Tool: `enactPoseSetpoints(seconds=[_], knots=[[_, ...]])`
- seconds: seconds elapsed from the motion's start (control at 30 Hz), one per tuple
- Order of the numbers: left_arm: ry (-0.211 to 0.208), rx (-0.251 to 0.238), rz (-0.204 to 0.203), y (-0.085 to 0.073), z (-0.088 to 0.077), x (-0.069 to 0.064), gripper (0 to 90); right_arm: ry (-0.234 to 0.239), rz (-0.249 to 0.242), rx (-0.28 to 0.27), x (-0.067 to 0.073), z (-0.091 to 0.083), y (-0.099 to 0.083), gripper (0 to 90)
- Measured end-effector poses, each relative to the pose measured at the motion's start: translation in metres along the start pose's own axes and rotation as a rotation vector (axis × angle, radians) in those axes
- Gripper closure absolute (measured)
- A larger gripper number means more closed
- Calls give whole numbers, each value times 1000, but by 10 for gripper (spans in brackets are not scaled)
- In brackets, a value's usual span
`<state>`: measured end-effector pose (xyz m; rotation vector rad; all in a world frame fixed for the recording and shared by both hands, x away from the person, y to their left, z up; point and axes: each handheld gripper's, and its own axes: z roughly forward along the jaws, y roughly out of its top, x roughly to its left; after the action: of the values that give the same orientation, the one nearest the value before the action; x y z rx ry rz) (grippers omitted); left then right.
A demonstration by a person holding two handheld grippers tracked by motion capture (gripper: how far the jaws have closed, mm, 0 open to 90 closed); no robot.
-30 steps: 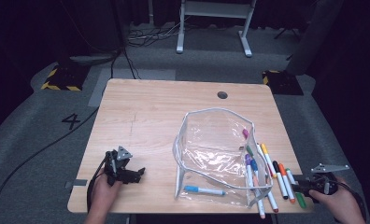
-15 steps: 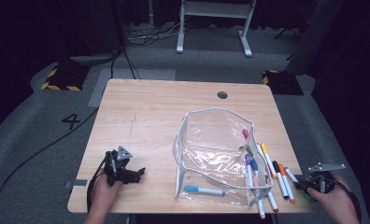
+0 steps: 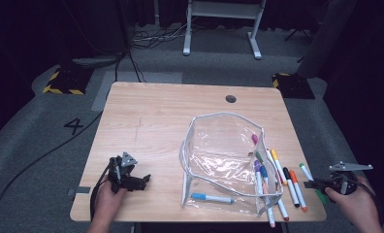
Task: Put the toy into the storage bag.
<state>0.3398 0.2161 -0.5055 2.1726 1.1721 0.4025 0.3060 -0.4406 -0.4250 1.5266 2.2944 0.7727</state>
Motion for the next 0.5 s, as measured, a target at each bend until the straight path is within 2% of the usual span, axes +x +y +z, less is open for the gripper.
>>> enactPoseSetpoints(seconds=[0.03,0.23,0.37,0.4,0.5], knots=[[0,0,0,0,0,0,0,0,0,0,0,0,0,772],[0,0,0,0,0,0,0,64,-30,-65,10,-35,31,773],[0,0,0,0,0,0,0,101,-86,-105,22,-58,57,773],[0,0,0,0,0,0,0,113,-117,-121,29,-69,70,774],[0,0,0,0,0,0,0,131,-138,-134,34,-75,80,773]])
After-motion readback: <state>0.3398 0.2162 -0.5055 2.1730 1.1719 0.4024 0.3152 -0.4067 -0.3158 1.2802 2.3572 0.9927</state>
